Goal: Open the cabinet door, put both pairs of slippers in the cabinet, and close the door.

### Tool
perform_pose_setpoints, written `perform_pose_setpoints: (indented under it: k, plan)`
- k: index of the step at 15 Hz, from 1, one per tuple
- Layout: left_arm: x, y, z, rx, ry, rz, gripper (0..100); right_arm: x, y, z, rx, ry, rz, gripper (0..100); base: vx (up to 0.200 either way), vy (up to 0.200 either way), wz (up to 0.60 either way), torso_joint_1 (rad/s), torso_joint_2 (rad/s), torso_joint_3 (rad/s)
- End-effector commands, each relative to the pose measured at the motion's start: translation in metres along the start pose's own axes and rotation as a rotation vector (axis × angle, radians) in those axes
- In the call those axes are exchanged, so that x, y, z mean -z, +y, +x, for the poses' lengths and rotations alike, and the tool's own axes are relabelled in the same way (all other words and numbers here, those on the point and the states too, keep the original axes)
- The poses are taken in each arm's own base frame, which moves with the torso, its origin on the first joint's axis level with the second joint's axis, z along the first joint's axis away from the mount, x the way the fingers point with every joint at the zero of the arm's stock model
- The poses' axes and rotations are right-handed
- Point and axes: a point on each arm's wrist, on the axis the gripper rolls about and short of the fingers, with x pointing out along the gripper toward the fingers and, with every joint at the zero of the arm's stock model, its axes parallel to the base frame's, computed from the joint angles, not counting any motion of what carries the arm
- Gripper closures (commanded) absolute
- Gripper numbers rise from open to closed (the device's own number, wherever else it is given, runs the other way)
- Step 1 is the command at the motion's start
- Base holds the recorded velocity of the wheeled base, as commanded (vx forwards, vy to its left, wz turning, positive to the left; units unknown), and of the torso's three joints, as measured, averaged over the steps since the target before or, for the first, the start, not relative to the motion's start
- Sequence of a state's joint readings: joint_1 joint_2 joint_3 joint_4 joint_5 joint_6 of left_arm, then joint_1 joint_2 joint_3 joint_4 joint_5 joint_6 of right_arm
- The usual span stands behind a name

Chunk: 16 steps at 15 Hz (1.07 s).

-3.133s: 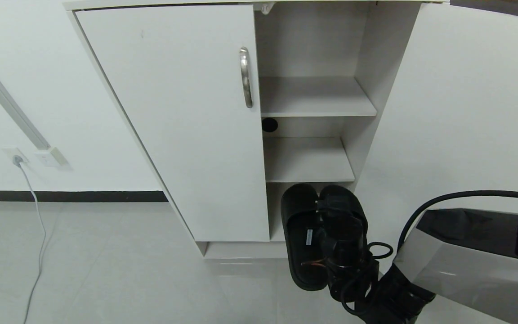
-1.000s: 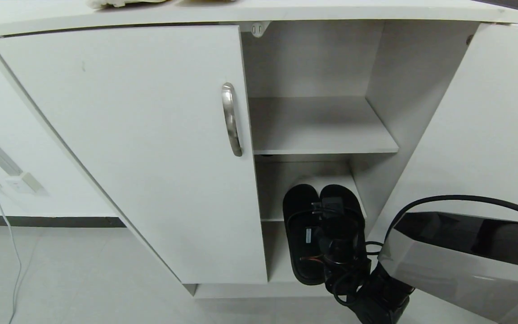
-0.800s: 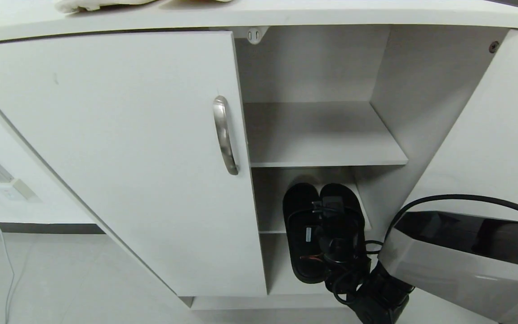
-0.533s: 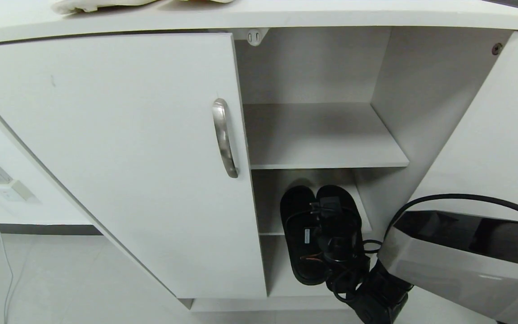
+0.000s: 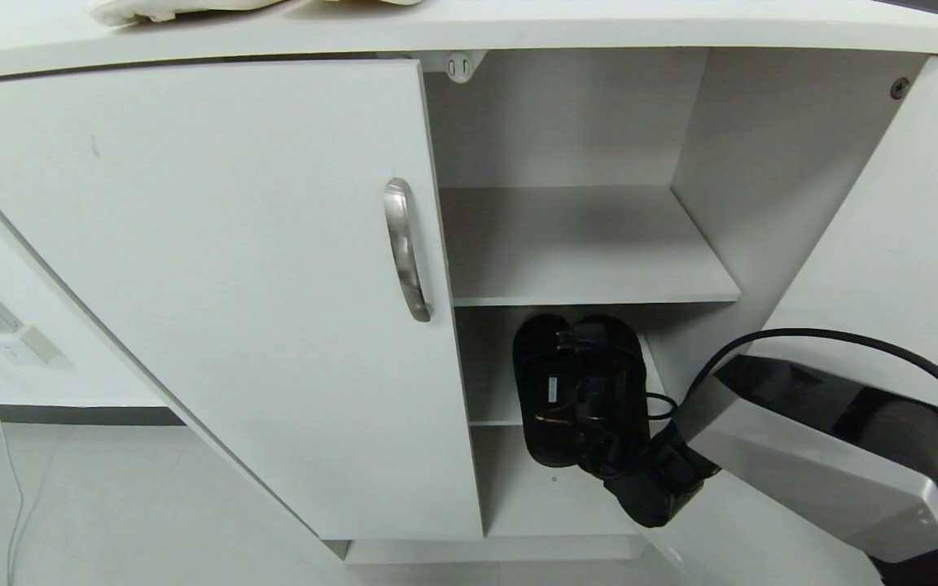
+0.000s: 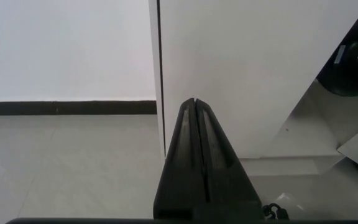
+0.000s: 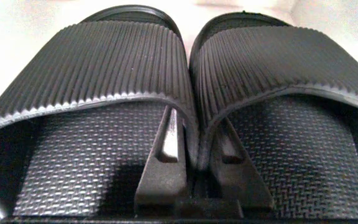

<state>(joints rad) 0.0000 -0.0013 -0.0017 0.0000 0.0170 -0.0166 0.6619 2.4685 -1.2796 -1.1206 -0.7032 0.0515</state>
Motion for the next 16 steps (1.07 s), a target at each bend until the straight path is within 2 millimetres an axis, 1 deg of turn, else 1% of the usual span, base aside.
perform_pose_setpoints:
  k: [1,3,4,6,8,16]
  plan:
    - [0.000,0.000,0.000,0.000,0.001,0.000,100,-0.001,0.001,0.016,0.012,-0.013,0.011,100,0.000,0.000,0.00,0.000,0.00,0.000]
    - [0.000,0.000,0.000,0.000,0.001,0.000,100,-0.007,0.001,0.023,0.013,-0.014,0.014,100,0.000,0.000,0.00,0.000,0.00,0.000]
    - [0.000,0.000,0.000,0.000,0.003,0.000,100,-0.016,0.001,0.028,0.018,-0.033,0.028,100,0.000,0.000,0.00,0.000,0.00,0.000]
    - [0.000,0.000,0.000,0.000,0.003,0.000,100,-0.029,0.000,0.032,0.021,-0.039,0.033,100,0.000,0.000,0.00,0.000,0.00,0.000]
    - [0.000,0.000,0.000,0.000,0.001,0.000,100,-0.031,0.000,0.033,0.020,-0.033,0.030,100,0.000,0.000,0.00,0.000,0.00,0.000]
    - [0.000,0.000,0.000,0.000,0.001,0.000,100,-0.019,0.001,0.034,-0.011,0.017,-0.003,100,0.000,0.000,0.00,0.000,0.00,0.000]
